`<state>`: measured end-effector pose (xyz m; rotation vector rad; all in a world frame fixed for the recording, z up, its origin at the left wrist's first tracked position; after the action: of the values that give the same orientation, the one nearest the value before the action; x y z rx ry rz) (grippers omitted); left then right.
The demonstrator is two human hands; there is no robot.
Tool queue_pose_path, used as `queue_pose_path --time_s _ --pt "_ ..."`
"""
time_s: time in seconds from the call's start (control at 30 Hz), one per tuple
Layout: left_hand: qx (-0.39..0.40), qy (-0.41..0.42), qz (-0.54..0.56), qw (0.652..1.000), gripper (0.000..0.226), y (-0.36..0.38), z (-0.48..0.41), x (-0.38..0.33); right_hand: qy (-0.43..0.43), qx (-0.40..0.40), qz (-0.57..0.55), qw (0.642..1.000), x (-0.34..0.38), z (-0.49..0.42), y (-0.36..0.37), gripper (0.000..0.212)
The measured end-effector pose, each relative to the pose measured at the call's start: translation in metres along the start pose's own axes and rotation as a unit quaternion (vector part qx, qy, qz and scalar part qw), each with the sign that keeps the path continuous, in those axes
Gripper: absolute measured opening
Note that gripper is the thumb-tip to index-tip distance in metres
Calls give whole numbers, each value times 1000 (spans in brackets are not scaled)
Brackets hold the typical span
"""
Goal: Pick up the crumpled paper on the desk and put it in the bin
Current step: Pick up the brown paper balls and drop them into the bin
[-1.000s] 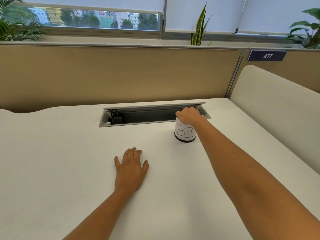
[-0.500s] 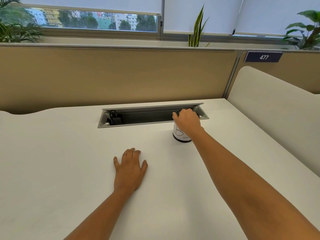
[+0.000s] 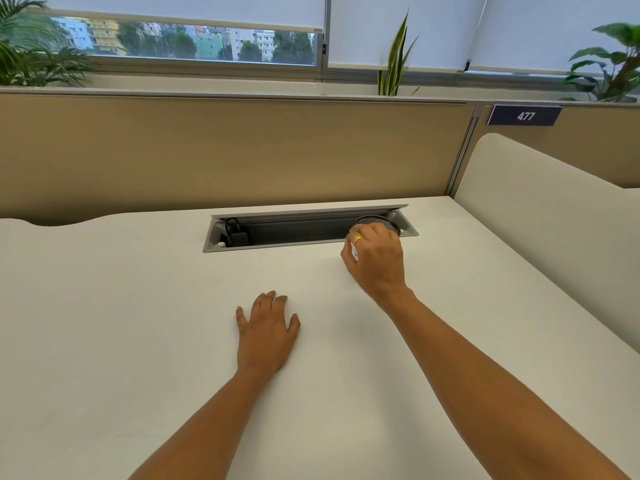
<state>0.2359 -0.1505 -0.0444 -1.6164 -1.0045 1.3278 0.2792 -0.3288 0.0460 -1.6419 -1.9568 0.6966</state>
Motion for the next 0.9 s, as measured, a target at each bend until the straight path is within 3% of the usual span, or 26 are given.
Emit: queue_pose_path --time_s 0.1,0.17,0.23,0.3,0.63,0.77,0.9 --pt "-2 3 5 1000 47 -1 4 2 -1 53 -48 997 14 31 7 7" --pt "-3 9 12 1000 47 -2 8 3 37 139 -83 986 23 54 17 18" --pt "0 12 13 1000 48 -3 14 5 104 275 -112 949 34 81 23 35" --pt "3 12 9 1000 48 -4 19 7 140 352 -104 920 44 102 24 45" --pt "25 -12 -9 1000 53 -24 68 44 132 418 -88 895 107 129 0 55" --pt "12 -75 -19 997 84 -47 91 90 95 441 -108 886 148 132 -4 56" --pt "-1 -135 -27 990 52 -73 105 150 39 459 -142 876 204 132 -5 57"
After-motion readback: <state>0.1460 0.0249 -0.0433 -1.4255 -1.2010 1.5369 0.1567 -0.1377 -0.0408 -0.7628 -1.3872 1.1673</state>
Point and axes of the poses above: each hand's wrist, its own z-axis away from the middle knuckle, its own y-axis out of the palm, x = y × z, the point moved 3 cm from there along -z, towards the middle knuckle, and after that the axes turned 2 degrees about y, right-handed, at the moved point
